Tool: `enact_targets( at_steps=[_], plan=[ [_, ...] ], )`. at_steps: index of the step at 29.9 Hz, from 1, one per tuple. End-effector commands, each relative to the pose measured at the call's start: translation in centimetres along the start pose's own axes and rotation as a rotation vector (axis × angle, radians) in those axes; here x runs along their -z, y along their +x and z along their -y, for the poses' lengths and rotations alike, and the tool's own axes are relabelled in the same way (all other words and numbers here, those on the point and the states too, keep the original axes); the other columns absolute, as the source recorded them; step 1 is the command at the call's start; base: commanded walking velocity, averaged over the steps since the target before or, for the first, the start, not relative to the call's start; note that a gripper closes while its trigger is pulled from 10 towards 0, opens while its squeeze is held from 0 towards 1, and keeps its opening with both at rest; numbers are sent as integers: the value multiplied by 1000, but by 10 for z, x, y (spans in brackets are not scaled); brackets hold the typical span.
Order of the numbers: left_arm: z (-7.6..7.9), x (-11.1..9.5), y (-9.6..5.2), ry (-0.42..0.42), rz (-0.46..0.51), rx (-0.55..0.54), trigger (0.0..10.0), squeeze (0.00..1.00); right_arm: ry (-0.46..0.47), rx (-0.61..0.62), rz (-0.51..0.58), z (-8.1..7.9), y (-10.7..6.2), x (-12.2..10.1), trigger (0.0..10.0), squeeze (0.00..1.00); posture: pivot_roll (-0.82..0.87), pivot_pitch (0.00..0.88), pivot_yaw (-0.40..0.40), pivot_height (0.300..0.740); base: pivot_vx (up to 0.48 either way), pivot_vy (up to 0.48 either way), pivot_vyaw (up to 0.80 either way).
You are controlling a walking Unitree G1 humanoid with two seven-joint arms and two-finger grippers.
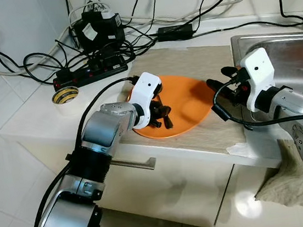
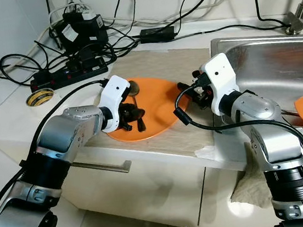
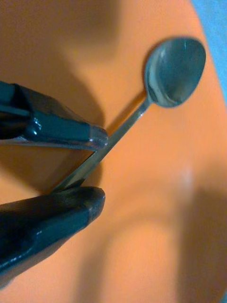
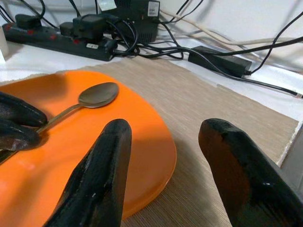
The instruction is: Kitchen organization
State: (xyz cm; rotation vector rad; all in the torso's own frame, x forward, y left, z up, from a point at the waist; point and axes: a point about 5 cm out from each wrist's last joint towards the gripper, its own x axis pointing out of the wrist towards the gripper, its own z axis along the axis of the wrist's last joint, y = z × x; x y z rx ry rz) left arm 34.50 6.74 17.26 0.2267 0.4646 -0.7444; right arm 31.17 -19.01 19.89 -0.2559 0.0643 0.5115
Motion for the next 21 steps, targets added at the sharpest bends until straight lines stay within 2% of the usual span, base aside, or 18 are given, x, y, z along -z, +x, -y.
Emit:
enact_targets(
  at_steps=[1, 3, 5, 13, 16, 17, 18, 19, 21],
  plan=[
    [-1, -3, -3, 35, 21, -28, 0, 0, 5, -12, 17, -4, 1, -4, 10000, 0, -45, 0, 98, 740, 0, 0, 0],
    [2, -14, -6, 63, 70, -26, 0, 0, 10, -17, 16, -6, 2, -3, 10000, 0, -41, 0, 93, 740, 0, 0, 0],
    [5, -20, -8, 51, 109, -9, 0, 0, 14, -20, 17, -8, 3, -3, 10000, 0, -42, 0, 94, 740, 0, 0, 0],
    [5, -32, -15, 24, 188, 1, 0, 0, 20, -16, 19, -7, 3, -3, 10000, 0, -41, 0, 91, 740, 0, 0, 0],
    [5, -40, -19, 75, 206, -12, 0, 0, 23, -16, 18, -7, 4, -2, 10000, 0, -38, 0, 89, 740, 0, 0, 0],
    [4, -39, -18, 92, 196, -29, 7961, 0, 22, -17, 18, -7, 4, -2, 10000, 0, -36, 0, 90, 740, 0, 0, 0],
    [6, -37, -17, 93, 184, -16, 7961, 0, 22, -17, 18, -7, 4, -3, 10000, 0, -36, 0, 90, 740, 0, 0, 0],
    [6, -36, -16, 83, 181, -20, 10000, 573, 22, -17, 19, -7, 5, -3, 10000, 0, -36, 0, 90, 740, 0, 0, 0],
    [5, -35, -15, 85, 180, -29, 10000, 573, 21, -18, 19, -7, 5, -3, 10000, 0, -36, 0, 90, 740, 0, 0, 0]
  ],
)
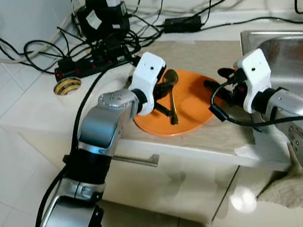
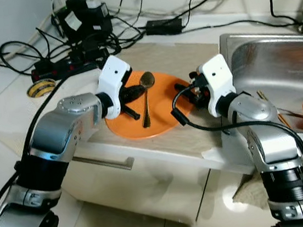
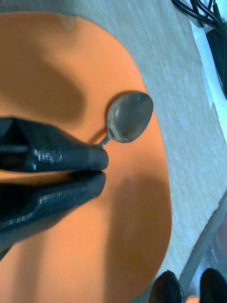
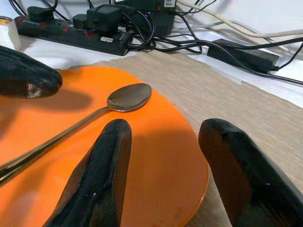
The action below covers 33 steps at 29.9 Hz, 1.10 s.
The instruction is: Kitchen organization
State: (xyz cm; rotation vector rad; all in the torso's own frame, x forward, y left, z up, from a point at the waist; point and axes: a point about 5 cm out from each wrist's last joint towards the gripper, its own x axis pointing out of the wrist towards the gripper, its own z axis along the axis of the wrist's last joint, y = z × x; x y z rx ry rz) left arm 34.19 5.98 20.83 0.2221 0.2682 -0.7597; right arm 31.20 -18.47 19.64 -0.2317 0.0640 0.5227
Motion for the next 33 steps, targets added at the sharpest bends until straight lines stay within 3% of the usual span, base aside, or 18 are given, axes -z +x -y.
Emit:
enact_targets(
  at_steps=[1, 14, 33],
  plan=[
    [-1, 0, 0, 27, -4, -12, 10000, 1000, -2, -8, 11, -2, 2, -4, 10000, 0, -36, 0, 91, 740, 0, 0, 0],
    [1, 26, 11, -87, -116, -2, 10000, 1000, -12, -5, 19, -3, -2, -7, 10000, 0, -58, 0, 109, 740, 0, 0, 0],
    [8, 18, 17, -46, -88, 32, 10000, 1000, -15, 8, 13, -2, -4, -4, 10000, 0, -67, 0, 114, 740, 0, 0, 0]
  ],
)
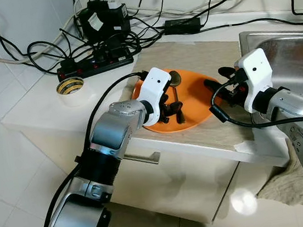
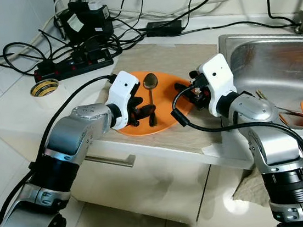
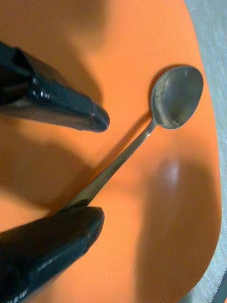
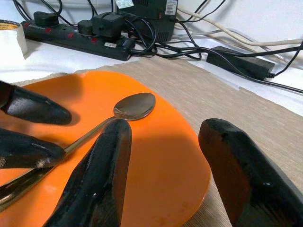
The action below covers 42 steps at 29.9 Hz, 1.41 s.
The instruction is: Kitchen organization
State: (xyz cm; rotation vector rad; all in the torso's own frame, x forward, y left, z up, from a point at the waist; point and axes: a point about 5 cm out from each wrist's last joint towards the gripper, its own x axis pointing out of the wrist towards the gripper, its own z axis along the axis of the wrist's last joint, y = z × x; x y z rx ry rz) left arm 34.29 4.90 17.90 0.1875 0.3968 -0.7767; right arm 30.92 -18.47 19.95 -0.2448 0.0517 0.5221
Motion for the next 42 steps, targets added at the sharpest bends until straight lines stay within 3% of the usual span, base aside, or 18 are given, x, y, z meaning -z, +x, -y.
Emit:
enact_targets(
  at_steps=[1, 8, 11, 12, 13, 14, 19, 23, 32, 38, 39, 40, 41, 42],
  plan=[
    [-2, -8, -1, 35, 17, -14, 10000, 1000, 0, 6, 4, -1, -2, -1, 10000, 0, -68, 0, 114, 740, 0, 0, 0],
    [-3, -13, -2, 34, 31, -29, 10000, 1000, 3, 8, 0, -2, -1, 0, 10000, 0, -67, 0, 112, 740, 0, 0, 0],
    [-5, -19, 0, -58, 32, -45, 10000, 1000, 1, 8, -2, -2, -1, 1, 10000, 0, -66, 0, 112, 740, 0, 0, 0],
    [-5, -20, 1, -75, 25, -43, 10000, 847, 0, 8, -2, -2, -1, 1, 10000, 0, -65, 0, 112, 740, 0, 0, 0],
    [-5, -20, 1, -75, 25, -43, 10000, 847, 0, 8, -2, -2, -1, 1, 10000, 0, -65, 0, 112, 740, 0, 0, 0],
    [-5, -20, 3, -100, 11, -44, 10000, 4, 0, 8, -1, -2, -1, 1, 10000, 0, -65, 0, 112, 740, 0, 0, 0],
    [-3, -15, 13, -177, -17, -63, 10000, 8, -2, 6, 1, -3, -1, 0, 10000, 0, -69, 0, 112, 740, 0, 0, 0],
    [-3, -11, 18, -176, -43, -75, 10000, 20, -3, 6, -1, -3, -1, 1, 10000, 0, -72, 0, 112, 740, 0, 0, 0],
    [-1, 6, 25, -133, -138, -75, 10000, 16, -8, 6, -8, -3, -3, 1, 10000, 0, -75, 0, 111, 740, 0, 0, 0],
    [4, 25, 27, -61, -229, -32, 10000, 24, -8, 6, -10, -3, -3, 1, 10000, 0, -74, 0, 110, 740, 0, 0, 0],
    [5, 29, 27, -47, -241, -23, 3529, 35, -8, 6, -10, -2, -3, 1, 10000, 0, -72, 0, 109, 740, 0, 0, 0],
    [5, 29, 27, -47, -241, -23, 3529, 35, -8, 6, -10, -2, -3, 1, 10000, 0, -72, 0, 109, 740, 0, 0, 0],
    [6, 35, 27, -43, -255, -5, 0, 47, -8, 6, -10, -2, -2, 1, 10000, 0, -72, 0, 109, 740, 0, 0, 0],
    [7, 37, 27, -51, -263, 4, 0, 31, -7, 6, -9, -2, -2, 1, 10000, 0, -71, 0, 109, 740, 0, 0, 0]
  ],
)
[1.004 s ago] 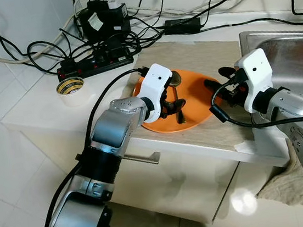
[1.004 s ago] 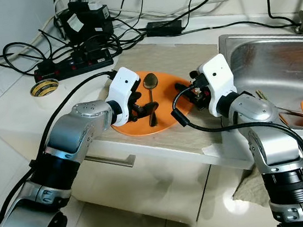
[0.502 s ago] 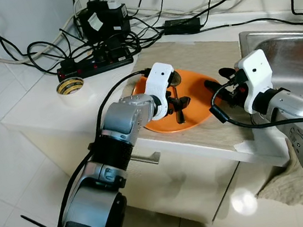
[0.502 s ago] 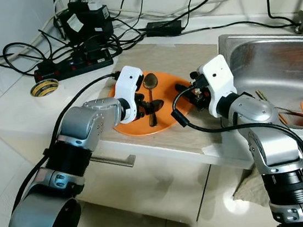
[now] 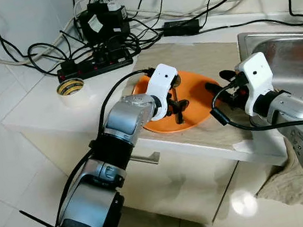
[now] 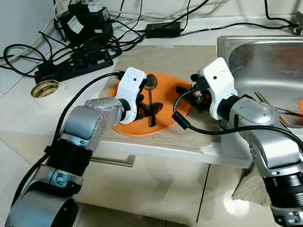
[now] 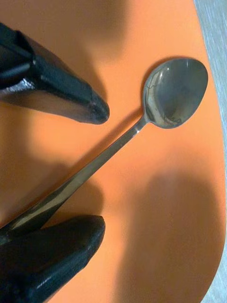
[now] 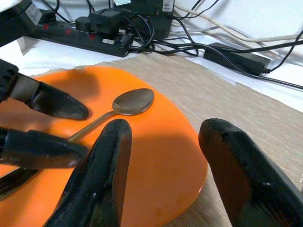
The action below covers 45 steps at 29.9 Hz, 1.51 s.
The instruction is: Kitchen organization
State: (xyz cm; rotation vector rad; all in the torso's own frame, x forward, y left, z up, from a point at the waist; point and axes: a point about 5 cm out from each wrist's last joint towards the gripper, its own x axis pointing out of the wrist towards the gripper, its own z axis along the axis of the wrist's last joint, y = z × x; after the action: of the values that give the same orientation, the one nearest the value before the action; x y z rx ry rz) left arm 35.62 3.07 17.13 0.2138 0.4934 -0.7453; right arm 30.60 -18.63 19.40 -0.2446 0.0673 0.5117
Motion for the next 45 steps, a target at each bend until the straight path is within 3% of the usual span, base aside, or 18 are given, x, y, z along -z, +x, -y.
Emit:
enact_targets(
  at_steps=[1, 13, 21, 27, 35, 37, 45],
  plan=[
    [3, 40, 8, -39, -171, 29, 0, 12, -12, -2, 8, -1, 1, -5, 10000, 0, -71, 0, 109, 740, 0, 0, 0],
    [4, 51, 9, -58, -198, 64, 0, 0, -8, -4, 7, 0, -1, -6, 10000, 0, -72, 0, 105, 740, 0, 0, 0],
    [-4, 41, 8, 8, -110, 18, 0, 0, -7, -1, 7, 1, -1, -7, 10000, 0, -72, 0, 104, 740, 0, 0, 0],
    [-1, 42, 7, -10, -103, 43, 0, 0, -3, -2, 6, 0, -1, -7, 10000, 0, -70, 0, 105, 740, 0, 0, 0],
    [-5, 26, 4, 21, 25, 30, 0, 0, 4, 1, 9, 0, -1, -8, 10000, 0, -68, 0, 106, 740, 0, 0, 0],
    [-3, 17, 0, 37, 92, 31, 0, 0, 7, 0, 10, 0, 0, -7, 10000, 0, -67, 0, 105, 740, 0, 0, 0],
    [-11, -6, -11, 60, 209, -12, 0, 0, 15, 0, 13, 0, 0, -7, 10000, 0, -62, 0, 102, 740, 0, 0, 0]
  ],
)
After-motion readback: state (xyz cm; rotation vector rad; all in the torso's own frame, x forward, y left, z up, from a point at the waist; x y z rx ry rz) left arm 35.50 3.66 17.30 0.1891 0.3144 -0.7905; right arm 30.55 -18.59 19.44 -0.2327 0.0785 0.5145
